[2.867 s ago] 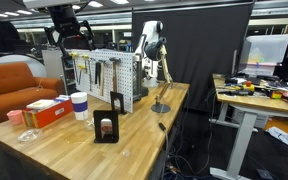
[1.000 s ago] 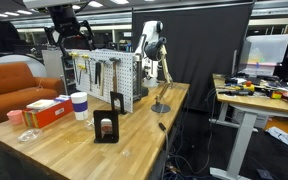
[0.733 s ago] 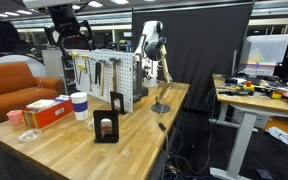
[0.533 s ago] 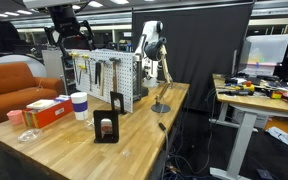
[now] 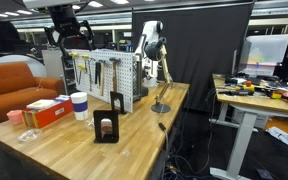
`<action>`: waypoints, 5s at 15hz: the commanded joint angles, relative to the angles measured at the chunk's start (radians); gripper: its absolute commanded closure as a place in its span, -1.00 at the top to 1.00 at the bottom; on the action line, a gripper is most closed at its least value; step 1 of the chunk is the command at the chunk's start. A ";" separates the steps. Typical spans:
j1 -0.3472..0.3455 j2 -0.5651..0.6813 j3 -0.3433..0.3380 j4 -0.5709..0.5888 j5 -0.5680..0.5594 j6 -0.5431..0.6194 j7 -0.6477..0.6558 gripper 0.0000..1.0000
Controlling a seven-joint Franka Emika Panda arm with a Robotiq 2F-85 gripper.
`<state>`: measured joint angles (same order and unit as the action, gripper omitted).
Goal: Pour the water in the pink cup into the white and blue cup
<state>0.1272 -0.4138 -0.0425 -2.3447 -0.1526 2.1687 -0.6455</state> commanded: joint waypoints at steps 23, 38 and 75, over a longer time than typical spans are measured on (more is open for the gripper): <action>-0.014 0.156 0.011 -0.067 0.018 0.047 0.006 1.00; 0.058 0.389 0.158 0.053 0.064 0.150 0.038 1.00; 0.309 0.751 0.473 0.359 -0.056 0.246 0.107 1.00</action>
<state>0.4258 0.2529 0.4157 -2.0790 -0.1734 2.4155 -0.5282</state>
